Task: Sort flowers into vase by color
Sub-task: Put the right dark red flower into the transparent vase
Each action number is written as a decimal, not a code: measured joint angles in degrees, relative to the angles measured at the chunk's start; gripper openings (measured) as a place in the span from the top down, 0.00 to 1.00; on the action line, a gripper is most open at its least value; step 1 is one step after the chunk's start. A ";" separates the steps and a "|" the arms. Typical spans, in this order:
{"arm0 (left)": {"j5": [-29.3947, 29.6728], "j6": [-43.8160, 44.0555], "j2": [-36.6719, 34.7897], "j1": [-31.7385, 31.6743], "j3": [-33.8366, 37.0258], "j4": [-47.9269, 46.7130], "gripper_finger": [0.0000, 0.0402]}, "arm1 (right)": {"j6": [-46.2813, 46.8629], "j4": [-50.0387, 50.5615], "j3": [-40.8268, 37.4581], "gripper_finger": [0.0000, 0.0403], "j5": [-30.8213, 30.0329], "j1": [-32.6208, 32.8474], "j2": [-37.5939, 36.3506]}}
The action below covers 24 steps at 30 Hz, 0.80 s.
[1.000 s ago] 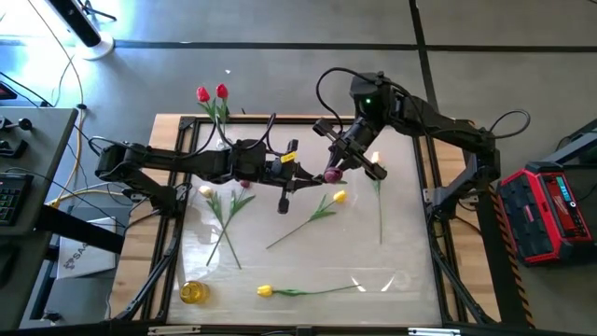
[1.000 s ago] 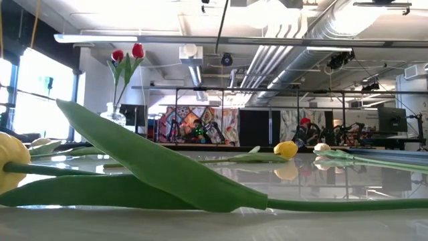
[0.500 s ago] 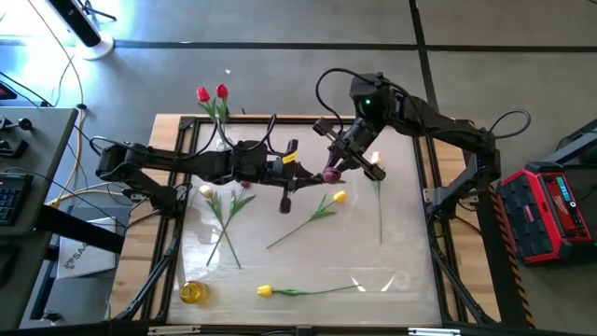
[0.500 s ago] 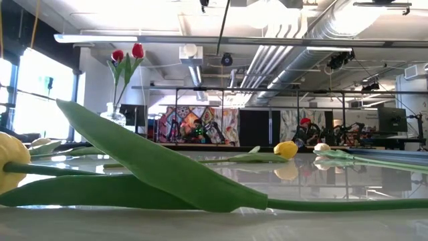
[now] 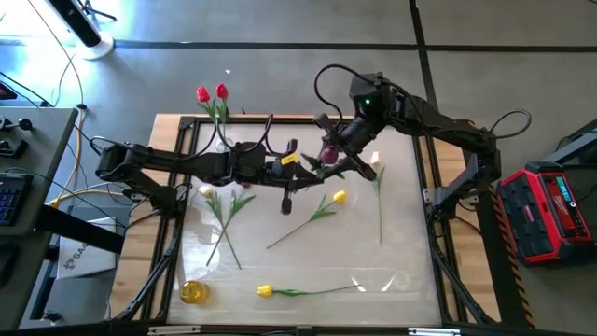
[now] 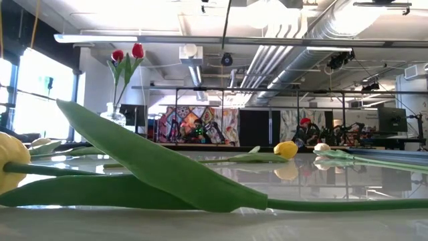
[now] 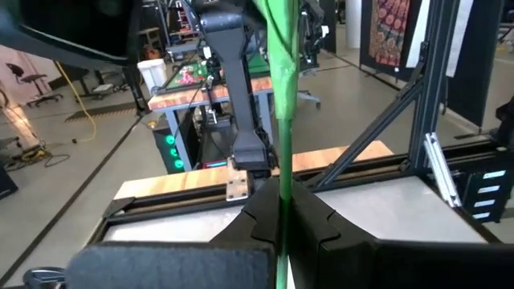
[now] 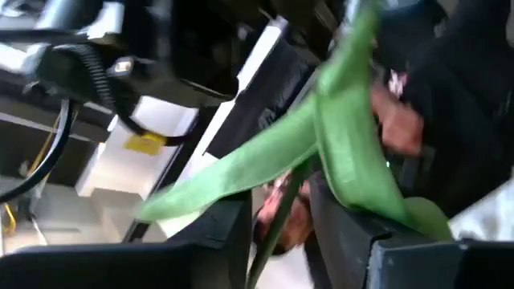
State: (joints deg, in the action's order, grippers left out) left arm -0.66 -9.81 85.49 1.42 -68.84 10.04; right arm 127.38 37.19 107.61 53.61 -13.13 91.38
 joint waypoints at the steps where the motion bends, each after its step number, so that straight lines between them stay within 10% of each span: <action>1: -0.28 0.58 0.00 0.16 0.00 -0.02 1.00 | -2.52 -0.08 0.00 0.69 -0.85 0.00 -0.08; 11: -4.57 3.16 -2.90 2.31 0.07 -3.19 1.00 | -41.08 15.13 0.00 0.68 -4.96 3.29 -1.48; 24: -8.49 5.29 -11.40 -0.25 0.04 -7.26 1.00 | -75.24 15.63 -0.01 0.68 -32.75 4.47 -8.65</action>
State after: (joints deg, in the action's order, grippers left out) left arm -9.15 -4.52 74.09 1.17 -68.79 2.78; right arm 52.13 52.83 107.60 20.87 -8.65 82.73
